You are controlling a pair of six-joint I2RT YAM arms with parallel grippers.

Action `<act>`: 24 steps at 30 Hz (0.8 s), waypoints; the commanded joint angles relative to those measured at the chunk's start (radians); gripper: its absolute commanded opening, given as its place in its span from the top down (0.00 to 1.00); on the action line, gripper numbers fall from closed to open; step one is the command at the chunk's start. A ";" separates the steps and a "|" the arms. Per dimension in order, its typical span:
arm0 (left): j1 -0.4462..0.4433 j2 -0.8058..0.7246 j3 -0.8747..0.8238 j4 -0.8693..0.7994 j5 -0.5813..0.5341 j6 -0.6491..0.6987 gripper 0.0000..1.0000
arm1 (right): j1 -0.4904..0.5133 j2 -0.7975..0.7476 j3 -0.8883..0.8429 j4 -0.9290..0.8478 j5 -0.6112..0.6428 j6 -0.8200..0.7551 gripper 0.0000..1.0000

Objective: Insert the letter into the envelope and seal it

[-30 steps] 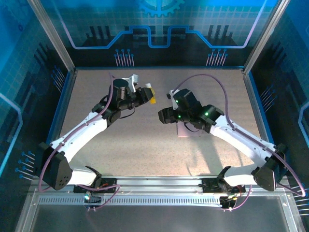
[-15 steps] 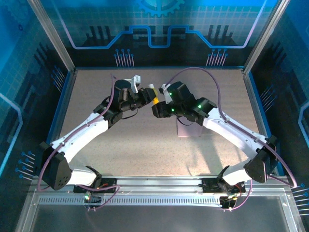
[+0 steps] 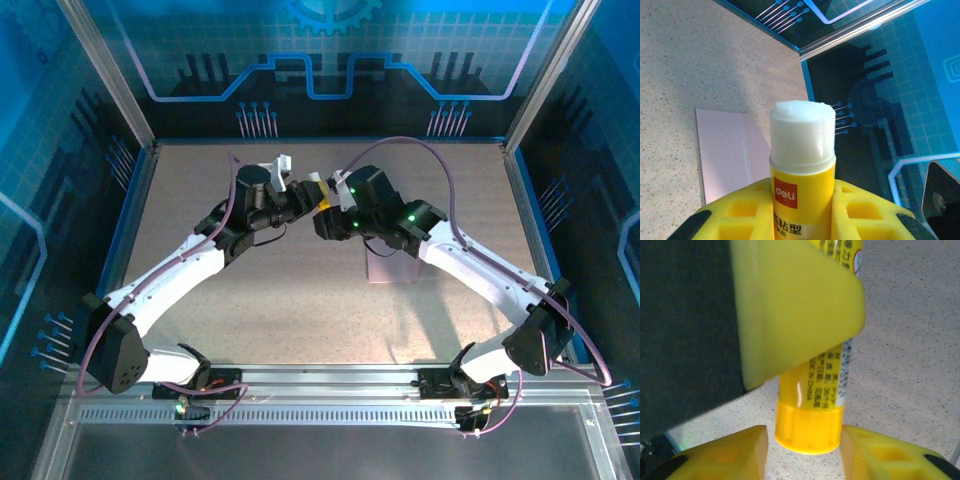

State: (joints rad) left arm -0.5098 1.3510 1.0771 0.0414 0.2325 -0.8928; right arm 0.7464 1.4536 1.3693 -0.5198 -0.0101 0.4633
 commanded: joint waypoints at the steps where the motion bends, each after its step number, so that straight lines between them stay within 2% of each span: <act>1: -0.008 -0.012 -0.009 0.038 0.037 -0.015 1.00 | -0.013 -0.001 0.018 0.034 -0.019 0.009 0.60; 12: -0.011 -0.017 -0.019 0.072 0.089 -0.021 1.00 | -0.043 -0.022 -0.005 0.083 -0.083 0.021 0.77; 15: -0.010 -0.026 -0.031 0.102 0.113 -0.010 1.00 | -0.067 -0.044 -0.025 0.120 -0.159 0.024 0.80; 24: -0.010 -0.050 -0.062 0.220 0.241 0.044 1.00 | -0.188 -0.135 -0.109 0.289 -0.511 0.073 0.82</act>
State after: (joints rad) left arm -0.5117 1.3350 1.0412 0.1955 0.3588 -0.8860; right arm 0.6022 1.3674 1.2686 -0.3756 -0.3641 0.5026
